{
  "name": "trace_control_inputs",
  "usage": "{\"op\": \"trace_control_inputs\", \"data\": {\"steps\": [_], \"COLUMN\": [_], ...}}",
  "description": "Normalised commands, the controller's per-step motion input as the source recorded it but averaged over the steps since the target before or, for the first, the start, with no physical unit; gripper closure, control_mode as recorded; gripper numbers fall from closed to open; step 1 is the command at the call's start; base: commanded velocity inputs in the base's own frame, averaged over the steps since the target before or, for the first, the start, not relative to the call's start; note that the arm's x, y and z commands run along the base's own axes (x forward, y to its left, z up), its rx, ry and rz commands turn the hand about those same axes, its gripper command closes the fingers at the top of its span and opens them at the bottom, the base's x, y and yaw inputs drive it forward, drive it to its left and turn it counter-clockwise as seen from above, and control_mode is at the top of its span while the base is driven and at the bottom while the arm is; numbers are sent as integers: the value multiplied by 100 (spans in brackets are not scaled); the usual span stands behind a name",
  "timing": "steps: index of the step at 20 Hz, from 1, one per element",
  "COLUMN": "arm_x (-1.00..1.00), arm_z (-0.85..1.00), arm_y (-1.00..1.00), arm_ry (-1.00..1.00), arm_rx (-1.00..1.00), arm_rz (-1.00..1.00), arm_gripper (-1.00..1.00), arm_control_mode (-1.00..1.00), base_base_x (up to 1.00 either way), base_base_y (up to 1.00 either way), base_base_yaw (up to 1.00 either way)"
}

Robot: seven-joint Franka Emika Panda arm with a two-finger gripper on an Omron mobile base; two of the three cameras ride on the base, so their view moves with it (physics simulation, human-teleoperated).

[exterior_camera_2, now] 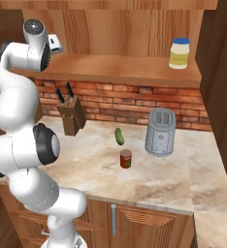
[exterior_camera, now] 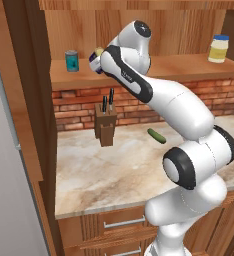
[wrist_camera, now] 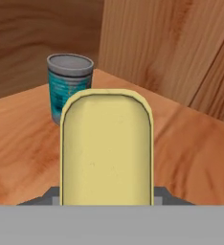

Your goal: Pick the cans from the counter and place them in their designated side in the cabinet.

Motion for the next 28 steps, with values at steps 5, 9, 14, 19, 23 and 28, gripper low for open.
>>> {"op": "trace_control_inputs", "data": {"steps": [5, 9, 14, 19, 23, 28], "arm_x": [15, 12, 11, 8, 10, 11], "arm_z": [-7, -13, -16, -20, -22, -26], "arm_y": [10, 9, 6, 3, 3, 7], "arm_ry": [0, 0, 0, 0, 0, 0], "arm_rx": [-1, -1, -1, -2, -2, -2], "arm_rz": [0, 0, 0, 1, 1, 1], "arm_gripper": [100, 100, 100, 100, 100, 100], "arm_control_mode": [-100, -100, -100, -100, -100, -100], "base_base_x": [0, 0, 0, 0, 0, 0], "base_base_y": [0, 0, 0, 0, 0, 0], "base_base_yaw": [0, 0, 0, 0, 0, 0]}}
